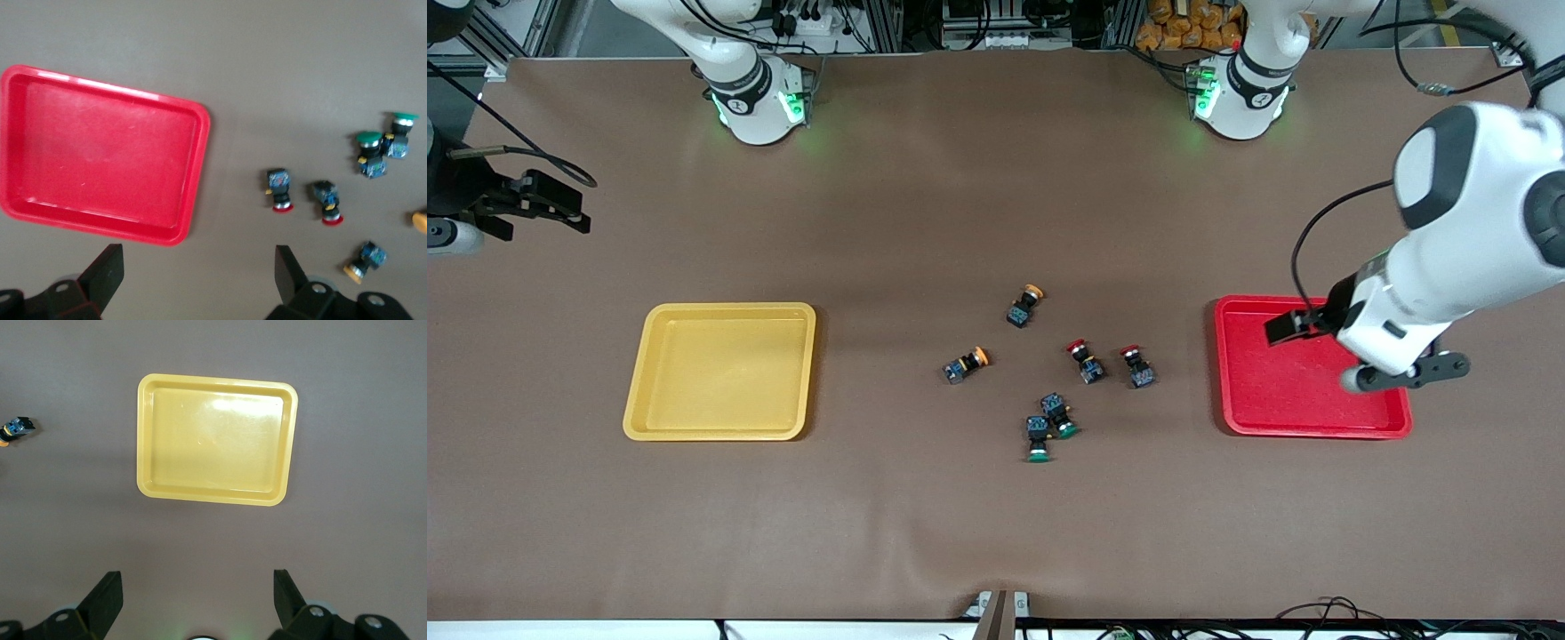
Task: Place red and yellow buttons in trays
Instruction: 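Move the left gripper over the red tray toward the red-ringed buttons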
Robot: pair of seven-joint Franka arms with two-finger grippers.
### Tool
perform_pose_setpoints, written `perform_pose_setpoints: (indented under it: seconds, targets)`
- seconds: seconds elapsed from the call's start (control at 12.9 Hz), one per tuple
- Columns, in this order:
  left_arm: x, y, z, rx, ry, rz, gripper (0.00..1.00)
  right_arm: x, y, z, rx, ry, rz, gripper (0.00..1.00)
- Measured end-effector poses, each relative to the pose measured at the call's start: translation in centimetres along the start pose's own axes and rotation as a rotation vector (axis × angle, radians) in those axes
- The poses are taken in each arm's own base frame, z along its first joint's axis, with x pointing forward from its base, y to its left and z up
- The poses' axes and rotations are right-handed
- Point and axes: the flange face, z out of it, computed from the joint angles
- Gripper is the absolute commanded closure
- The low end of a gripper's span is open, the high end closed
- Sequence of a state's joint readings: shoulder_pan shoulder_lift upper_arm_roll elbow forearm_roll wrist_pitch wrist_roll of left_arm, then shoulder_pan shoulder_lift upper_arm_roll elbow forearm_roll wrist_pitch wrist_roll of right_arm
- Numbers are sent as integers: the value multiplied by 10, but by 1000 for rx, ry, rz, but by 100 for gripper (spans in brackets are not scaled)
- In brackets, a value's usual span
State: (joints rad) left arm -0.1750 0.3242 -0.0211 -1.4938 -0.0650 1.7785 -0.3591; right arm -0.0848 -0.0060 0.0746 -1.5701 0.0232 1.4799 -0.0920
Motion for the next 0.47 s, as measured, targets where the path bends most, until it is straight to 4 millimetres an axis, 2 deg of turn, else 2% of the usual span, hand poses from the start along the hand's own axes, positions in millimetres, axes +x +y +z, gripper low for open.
perform_pose_setpoints:
  seconds: [0.23,0.47]
  targets:
    - [8,21,39,6,-13,-23,0,0,-1,0,6,1,-1,0]
    - [11,24,54,13,-28,-39,0,1,-1,0,11,6,0,0]
